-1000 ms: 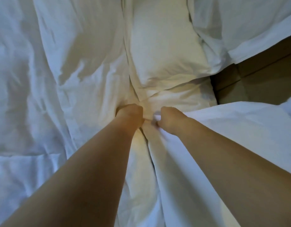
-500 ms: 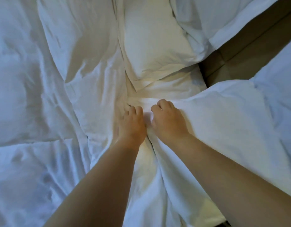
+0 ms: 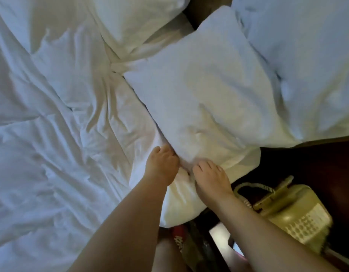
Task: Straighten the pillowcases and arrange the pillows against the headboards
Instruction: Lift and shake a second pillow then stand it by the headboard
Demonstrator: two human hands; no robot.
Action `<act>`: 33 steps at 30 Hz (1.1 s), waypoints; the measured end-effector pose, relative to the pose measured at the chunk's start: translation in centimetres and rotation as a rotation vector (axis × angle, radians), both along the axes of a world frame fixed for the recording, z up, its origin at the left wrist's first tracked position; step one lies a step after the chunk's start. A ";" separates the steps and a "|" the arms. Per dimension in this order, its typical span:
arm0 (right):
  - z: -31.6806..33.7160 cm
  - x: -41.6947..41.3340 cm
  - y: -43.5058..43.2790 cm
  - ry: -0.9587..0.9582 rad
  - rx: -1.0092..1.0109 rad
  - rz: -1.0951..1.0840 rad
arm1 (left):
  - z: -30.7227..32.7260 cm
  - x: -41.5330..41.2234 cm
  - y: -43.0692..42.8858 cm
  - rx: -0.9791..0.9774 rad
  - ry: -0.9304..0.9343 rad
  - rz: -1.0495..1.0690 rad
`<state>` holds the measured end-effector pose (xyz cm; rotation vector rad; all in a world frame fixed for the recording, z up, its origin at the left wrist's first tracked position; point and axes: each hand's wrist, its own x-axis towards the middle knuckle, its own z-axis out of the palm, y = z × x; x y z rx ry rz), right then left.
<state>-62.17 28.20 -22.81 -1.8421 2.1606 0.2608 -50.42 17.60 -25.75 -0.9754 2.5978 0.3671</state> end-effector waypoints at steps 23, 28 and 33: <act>-5.3 -0.3 3.1 -0.167 0.056 -0.397 | -5.3 -4.0 4.2 1.166 0.727 1.435; -3.5 -0.2 5.6 -0.281 -0.083 -0.421 | -4.5 -3.6 4.6 1.255 0.691 1.402; -2.8 0.1 7.1 -0.315 -0.077 -0.381 | -3.2 -2.5 5.1 1.260 0.563 1.337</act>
